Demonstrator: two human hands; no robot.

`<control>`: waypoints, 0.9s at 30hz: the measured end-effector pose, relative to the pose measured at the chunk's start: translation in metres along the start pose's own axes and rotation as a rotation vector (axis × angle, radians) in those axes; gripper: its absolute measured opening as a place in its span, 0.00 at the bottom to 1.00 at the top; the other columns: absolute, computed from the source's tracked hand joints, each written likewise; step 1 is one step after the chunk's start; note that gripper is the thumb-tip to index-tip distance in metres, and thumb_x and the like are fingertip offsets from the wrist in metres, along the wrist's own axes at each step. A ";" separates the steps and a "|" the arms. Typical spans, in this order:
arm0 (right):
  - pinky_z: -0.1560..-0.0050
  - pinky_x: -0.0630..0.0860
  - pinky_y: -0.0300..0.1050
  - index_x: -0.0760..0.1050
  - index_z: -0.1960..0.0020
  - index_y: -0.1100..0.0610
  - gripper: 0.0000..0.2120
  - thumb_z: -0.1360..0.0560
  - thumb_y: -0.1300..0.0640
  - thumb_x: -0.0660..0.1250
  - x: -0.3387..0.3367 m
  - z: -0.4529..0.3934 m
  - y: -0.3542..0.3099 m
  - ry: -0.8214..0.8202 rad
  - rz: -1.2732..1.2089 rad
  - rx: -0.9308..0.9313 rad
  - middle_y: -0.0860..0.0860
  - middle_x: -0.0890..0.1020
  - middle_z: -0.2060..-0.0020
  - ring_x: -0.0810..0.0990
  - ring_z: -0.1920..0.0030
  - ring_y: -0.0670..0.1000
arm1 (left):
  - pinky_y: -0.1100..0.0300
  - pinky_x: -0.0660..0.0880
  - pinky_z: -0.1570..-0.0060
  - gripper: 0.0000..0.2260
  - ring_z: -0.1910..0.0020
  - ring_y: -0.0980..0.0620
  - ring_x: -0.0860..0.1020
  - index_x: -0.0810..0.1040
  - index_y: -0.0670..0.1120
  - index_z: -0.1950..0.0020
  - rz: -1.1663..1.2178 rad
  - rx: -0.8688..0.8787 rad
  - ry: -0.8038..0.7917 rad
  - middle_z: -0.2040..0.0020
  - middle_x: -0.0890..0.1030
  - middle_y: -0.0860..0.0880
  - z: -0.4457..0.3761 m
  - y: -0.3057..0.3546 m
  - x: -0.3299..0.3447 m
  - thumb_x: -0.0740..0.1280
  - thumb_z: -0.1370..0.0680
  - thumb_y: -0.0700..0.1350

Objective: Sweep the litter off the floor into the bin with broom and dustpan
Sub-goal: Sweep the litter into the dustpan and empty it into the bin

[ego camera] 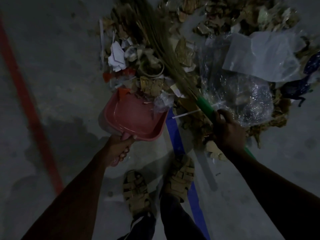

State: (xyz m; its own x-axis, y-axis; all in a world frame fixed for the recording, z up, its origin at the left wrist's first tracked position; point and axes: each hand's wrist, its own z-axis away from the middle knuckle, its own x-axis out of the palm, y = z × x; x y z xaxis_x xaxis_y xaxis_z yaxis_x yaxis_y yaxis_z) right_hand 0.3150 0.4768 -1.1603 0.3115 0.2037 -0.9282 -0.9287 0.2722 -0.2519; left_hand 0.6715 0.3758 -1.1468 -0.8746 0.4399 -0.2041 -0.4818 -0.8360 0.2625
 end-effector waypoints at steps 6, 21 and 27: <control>0.74 0.73 0.44 0.75 0.32 0.61 0.31 0.35 0.65 0.74 0.019 0.047 -0.011 -0.059 -0.031 -0.044 0.60 0.77 0.36 0.82 0.61 0.62 | 0.67 0.60 0.77 0.19 0.78 0.54 0.64 0.71 0.45 0.63 -0.020 0.021 -0.009 0.72 0.69 0.48 -0.001 0.000 -0.002 0.72 0.22 0.54; 0.69 0.72 0.45 0.72 0.30 0.60 0.29 0.31 0.56 0.64 0.013 0.036 -0.017 0.074 -0.030 0.211 0.58 0.74 0.34 0.80 0.57 0.63 | 0.68 0.60 0.79 0.20 0.82 0.57 0.63 0.69 0.45 0.65 -0.055 0.033 0.021 0.76 0.68 0.51 -0.004 0.000 -0.003 0.71 0.21 0.53; 0.71 0.61 0.34 0.73 0.31 0.62 0.31 0.34 0.64 0.72 0.015 0.043 -0.026 -0.008 -0.009 0.145 0.60 0.75 0.36 0.80 0.57 0.63 | 0.68 0.59 0.80 0.20 0.82 0.57 0.63 0.68 0.46 0.66 -0.073 0.081 0.003 0.75 0.67 0.50 -0.004 0.002 -0.004 0.72 0.21 0.53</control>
State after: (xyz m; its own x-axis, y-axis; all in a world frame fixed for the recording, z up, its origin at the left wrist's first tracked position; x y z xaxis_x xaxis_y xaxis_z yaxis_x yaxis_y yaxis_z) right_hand 0.3527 0.5127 -1.1556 0.3217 0.2084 -0.9236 -0.8873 0.4069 -0.2172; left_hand 0.6745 0.3713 -1.1494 -0.8369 0.4976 -0.2278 -0.5471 -0.7726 0.3221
